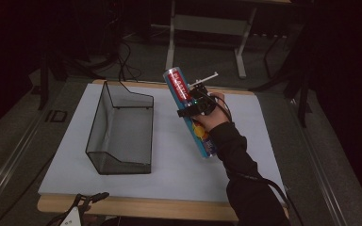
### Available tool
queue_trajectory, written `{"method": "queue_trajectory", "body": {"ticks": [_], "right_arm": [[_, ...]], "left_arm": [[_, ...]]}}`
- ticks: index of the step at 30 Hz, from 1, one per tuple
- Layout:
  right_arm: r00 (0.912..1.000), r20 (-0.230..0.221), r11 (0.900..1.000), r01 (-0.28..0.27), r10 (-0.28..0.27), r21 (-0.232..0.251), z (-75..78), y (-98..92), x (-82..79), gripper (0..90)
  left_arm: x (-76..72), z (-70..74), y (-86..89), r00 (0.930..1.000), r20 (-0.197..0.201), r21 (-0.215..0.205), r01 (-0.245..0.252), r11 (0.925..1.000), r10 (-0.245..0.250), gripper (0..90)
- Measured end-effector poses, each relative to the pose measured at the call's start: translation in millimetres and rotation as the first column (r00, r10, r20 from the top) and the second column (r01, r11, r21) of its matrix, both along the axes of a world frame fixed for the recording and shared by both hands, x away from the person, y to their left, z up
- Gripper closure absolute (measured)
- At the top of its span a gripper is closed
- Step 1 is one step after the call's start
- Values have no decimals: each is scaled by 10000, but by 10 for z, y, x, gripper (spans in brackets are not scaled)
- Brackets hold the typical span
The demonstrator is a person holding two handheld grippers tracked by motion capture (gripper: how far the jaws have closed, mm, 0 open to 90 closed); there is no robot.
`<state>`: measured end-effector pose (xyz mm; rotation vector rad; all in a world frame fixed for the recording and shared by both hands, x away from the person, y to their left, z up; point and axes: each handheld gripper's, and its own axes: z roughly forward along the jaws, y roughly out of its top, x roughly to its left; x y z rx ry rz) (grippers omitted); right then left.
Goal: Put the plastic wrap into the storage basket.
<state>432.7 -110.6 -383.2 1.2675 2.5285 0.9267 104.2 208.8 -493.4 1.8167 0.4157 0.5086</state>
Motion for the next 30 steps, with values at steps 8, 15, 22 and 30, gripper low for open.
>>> {"method": "queue_trajectory", "body": {"ticks": [8, 15, 22, 30], "right_arm": [[9985, 526, 9959, -182, 136, 885, 273, 287, -122, 317], [9979, 625, 9839, -265, 157, 1765, 408, 539, -179, 316], [9972, 736, 9733, -290, 125, 2277, 462, 709, -203, 317], [9961, 856, 9508, -62, -213, 3097, 510, 964, -231, 317]], "left_arm": [[2, -2, 6, 10000, -6, 2, -7, 10000, 7, 1], [-2, 0, 9, 10000, 45, -66, -20, 10000, 20, 1], [-3, 4, 17, 9999, 114, -157, -61, 9999, 63, 1], [-2, 4, 23, 9999, 121, -176, -62, 9998, 64, 1]]}}
